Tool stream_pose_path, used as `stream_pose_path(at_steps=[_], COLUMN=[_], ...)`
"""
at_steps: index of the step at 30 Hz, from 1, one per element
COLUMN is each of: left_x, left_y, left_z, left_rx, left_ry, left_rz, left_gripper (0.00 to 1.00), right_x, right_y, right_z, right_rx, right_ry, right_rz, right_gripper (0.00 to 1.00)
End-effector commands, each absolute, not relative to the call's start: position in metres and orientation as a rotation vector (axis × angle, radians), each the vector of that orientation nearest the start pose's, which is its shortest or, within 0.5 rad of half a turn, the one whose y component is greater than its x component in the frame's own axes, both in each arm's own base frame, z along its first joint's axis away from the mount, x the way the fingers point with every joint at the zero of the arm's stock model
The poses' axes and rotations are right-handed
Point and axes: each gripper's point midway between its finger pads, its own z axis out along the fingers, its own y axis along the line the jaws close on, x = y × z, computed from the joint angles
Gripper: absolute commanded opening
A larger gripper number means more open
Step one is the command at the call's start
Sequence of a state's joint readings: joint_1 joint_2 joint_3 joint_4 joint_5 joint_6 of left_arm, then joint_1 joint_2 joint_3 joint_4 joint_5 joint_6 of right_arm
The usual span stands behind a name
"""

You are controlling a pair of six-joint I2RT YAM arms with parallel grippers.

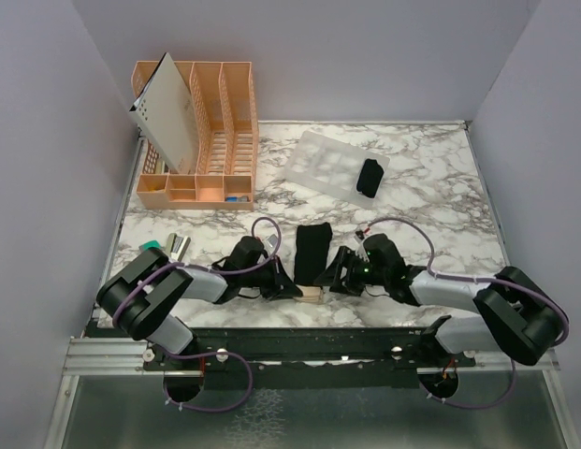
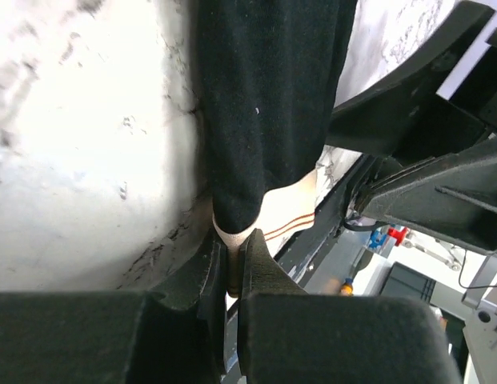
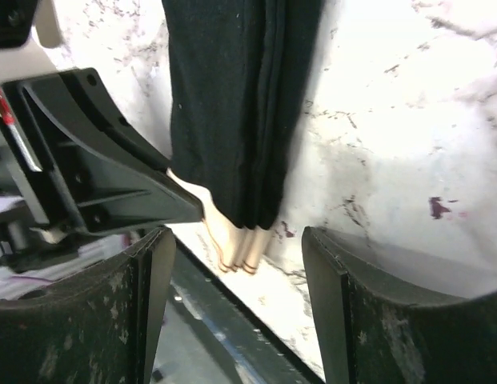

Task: Roll the underwear
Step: Roll the underwear to the center of the board.

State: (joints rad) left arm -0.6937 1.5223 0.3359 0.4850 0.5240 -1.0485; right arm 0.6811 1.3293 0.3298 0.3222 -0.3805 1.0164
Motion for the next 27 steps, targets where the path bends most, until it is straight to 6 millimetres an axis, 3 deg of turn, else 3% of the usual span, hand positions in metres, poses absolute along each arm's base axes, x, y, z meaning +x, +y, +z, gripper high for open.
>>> stream_pose_path(at_steps=[1,5,8,13,17,21,27], left_x=[0.142,0.15,0.154,0.156,0.156,0.157,0.163], left_y=[-0.237,-0.225,-0.218,-0.21,-0.213,-0.214,-0.216], left_z=[-0.022,-0.011,-0.006,-0.006,-0.005,-0.008,-0.01], left_rx=[-0.151,-0.115,-0.111,-0.083,-0.087,-0.087,-0.066], left_ry=[2.843,2.858,2.869,2.909,2.912,2.919,2.933], left_rz=[-1.057,-1.036,-1.049,-1.074,-1.115,-1.124,-1.148], left_gripper=[0.0,0.0,0.0,0.0,0.0,0.0,0.0], right_x=[0.183,0.209,0.223,0.205,0.186,0.174,0.164], right_y=[0.24,0.235,0.244,0.273,0.296,0.313,0.327], right_z=[0.03,0.056,0.085,0.107,0.08,0.077,0.053], right_rx=[-0.037,-0.378,-0.727,-1.245,-1.596,-1.653,-1.786], right_ry=[2.49,2.246,1.952,1.407,1.175,1.025,0.883], right_rz=[0.965,0.822,0.69,0.48,0.304,0.296,0.17], right_gripper=[0.69,0.7,0.7,0.7,0.67,0.67,0.63])
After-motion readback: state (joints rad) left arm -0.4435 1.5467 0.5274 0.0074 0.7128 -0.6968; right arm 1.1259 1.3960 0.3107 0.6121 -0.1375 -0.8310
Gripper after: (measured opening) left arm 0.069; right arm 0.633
